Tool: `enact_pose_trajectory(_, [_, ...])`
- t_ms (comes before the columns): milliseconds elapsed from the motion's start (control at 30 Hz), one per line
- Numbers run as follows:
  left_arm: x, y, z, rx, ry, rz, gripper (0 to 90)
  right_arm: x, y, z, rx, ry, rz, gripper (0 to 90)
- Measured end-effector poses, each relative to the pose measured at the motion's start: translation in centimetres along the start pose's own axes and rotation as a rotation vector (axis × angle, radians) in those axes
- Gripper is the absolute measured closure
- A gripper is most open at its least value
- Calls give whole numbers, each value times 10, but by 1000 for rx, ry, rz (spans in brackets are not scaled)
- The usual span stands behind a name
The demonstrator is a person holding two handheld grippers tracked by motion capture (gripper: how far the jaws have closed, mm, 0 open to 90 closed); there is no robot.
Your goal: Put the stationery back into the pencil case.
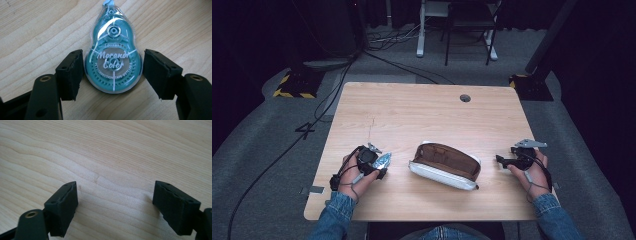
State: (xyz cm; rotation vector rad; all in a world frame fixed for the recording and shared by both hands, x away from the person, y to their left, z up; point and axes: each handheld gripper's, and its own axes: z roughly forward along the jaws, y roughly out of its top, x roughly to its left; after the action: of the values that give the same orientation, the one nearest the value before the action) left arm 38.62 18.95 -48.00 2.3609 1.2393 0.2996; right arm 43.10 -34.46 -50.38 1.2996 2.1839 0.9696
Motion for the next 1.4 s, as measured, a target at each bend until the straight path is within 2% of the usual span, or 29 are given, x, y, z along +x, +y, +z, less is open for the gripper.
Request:
enact_pose_trajectory(133, [2, 0, 0, -6, -2, 3, 376, 0, 0, 0, -2, 2, 0, 204])
enact_pose_trajectory(467, [3, -1, -1, -14, -1, 2, 386, 1, 0, 0, -1, 3, 0, 204])
enact_pose_trajectory(633, [6, -2, -2, -20, -27, -22, 387, 2, 0, 0, 0, 3, 0, 204])
enact_pose_trajectory(800, [7, -2, -4, -17, -37, -18, 388, 2, 0, 0, 0, 3, -1, 204])
enact_pose_trajectory(1167, [3, 1, -17, -65, -34, -17, 389, 2, 0, 0, 0, 3, -1, 204])
enact_pose_trajectory(1400, [-2, 5, -31, -97, -40, -1, 389, 2, 0, 0, -1, 3, -1, 204])
